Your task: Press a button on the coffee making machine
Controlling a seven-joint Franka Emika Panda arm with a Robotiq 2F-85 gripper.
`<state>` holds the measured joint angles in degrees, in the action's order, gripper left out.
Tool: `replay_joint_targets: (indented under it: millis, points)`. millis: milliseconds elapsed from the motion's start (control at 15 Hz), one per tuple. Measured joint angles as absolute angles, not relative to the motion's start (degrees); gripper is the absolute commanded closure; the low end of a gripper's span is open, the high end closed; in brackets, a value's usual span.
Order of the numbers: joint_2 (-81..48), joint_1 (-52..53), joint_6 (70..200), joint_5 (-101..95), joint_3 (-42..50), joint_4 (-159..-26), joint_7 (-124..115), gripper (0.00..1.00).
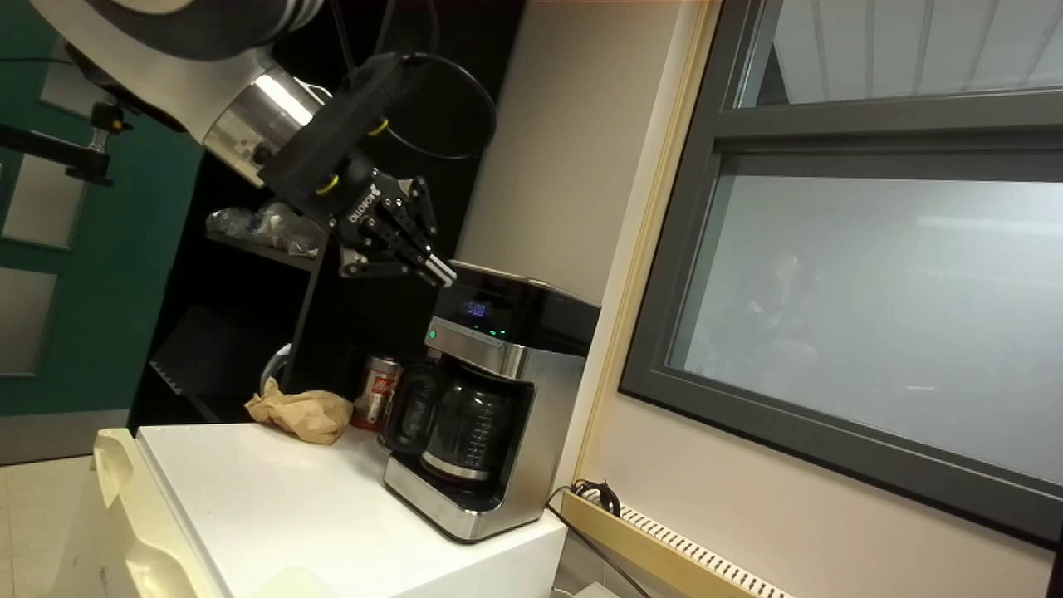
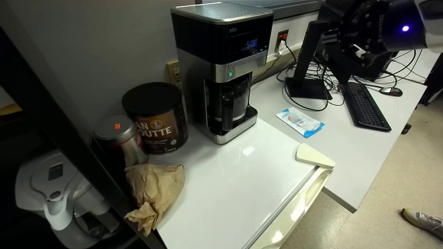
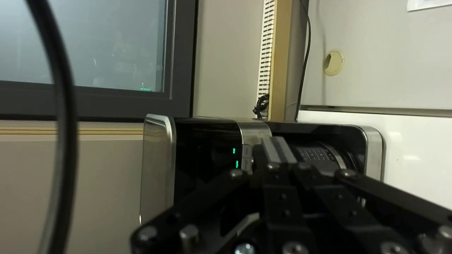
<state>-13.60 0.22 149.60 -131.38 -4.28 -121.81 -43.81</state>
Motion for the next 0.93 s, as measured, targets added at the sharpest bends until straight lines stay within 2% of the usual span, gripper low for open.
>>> replay_joint_targets:
  millis: [933]
  points:
    - [-27.08,-1.32,155.11,-131.07,-4.32,-106.78,-44.42,1.0]
